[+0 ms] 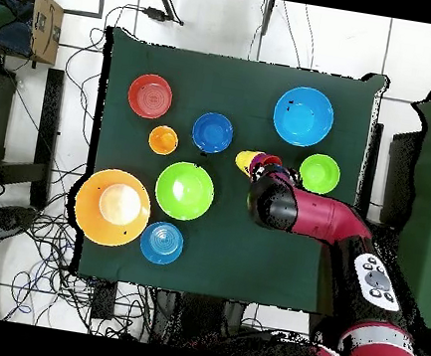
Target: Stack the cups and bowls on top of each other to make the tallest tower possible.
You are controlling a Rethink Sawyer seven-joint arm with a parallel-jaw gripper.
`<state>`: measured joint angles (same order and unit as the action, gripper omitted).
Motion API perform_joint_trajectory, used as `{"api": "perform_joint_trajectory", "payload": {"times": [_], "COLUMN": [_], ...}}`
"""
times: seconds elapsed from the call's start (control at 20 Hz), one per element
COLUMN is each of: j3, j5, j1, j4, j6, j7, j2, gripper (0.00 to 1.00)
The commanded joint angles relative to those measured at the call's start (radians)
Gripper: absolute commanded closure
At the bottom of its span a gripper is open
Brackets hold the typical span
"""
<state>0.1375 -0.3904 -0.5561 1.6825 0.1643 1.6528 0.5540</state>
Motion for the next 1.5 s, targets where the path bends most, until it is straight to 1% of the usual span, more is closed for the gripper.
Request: {"api": "perform_joint_trajectory", "payload": {"times": [0.05,0.3,0.5,0.75,1.1,1.5], "j3": [0.15,0.175,0.176,0.169,0.135,0.133], "j5": [-0.001,0.025,0.029,0.042,0.077,0.097], "j1": [-0.001,-0.002,0.01,0.031,0.062,0.067], "j4": [-0.05,-0.054,-0.061,-0.07,-0.037,0.003], "j6": [0.054,0.064,0.056,0.07,0.152,0.163], "j7": [0.022,0.041,0.048,0.061,0.077,0.077], "j2": [-0.041,-0.048,-0.064,-0.063,-0.033,-0.03], "gripper": [0.0,0.0,0.0,0.0,0.0,0.0]}}
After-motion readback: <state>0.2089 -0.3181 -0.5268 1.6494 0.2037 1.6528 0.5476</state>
